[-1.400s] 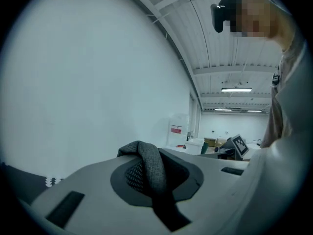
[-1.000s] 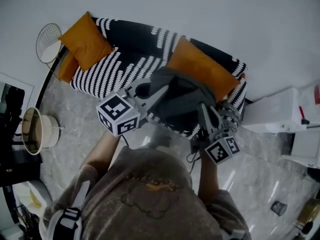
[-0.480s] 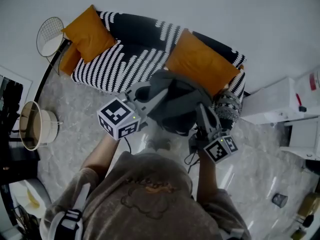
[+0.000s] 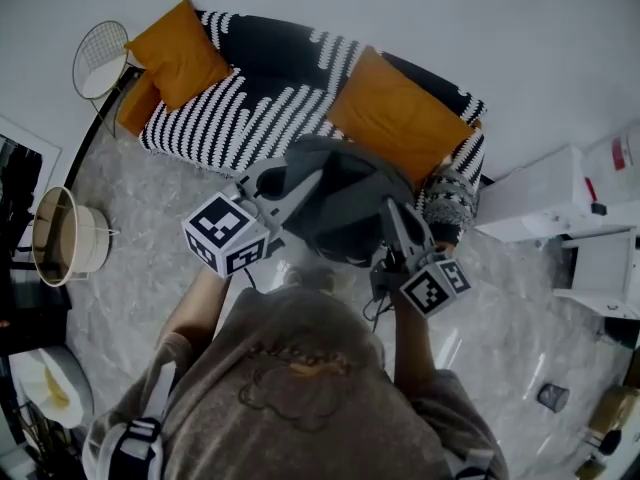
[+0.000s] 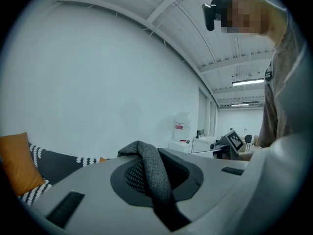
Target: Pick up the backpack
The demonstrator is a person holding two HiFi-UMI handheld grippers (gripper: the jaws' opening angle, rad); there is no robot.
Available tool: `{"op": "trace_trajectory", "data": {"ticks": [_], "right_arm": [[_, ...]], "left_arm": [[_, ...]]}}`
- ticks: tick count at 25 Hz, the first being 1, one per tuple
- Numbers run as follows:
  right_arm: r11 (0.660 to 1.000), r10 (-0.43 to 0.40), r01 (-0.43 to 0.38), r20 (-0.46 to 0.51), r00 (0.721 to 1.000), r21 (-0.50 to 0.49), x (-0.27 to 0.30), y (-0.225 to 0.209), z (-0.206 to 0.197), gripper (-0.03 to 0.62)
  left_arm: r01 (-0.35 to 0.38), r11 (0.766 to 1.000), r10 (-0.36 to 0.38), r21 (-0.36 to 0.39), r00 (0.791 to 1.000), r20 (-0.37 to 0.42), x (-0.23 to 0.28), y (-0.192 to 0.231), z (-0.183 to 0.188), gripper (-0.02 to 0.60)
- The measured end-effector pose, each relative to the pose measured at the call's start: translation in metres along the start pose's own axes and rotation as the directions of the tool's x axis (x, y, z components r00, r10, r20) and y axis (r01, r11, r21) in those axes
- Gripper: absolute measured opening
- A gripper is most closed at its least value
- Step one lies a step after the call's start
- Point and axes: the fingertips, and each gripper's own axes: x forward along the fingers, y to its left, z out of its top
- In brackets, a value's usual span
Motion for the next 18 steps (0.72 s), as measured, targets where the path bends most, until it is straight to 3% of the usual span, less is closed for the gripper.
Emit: {"op": "trace_trajectory", "data": {"ticks": [18], "right_arm": [[1.000, -0.003, 0.004, -0.029, 1.000, 0.008, 0.0011, -0.0050, -0.0103, 0.026]], "left_arm": [[-0.027, 1.000, 0.027, -0.015, 0.999, -0.022, -0.0014, 0.0015, -0.0116, 0.032]]}}
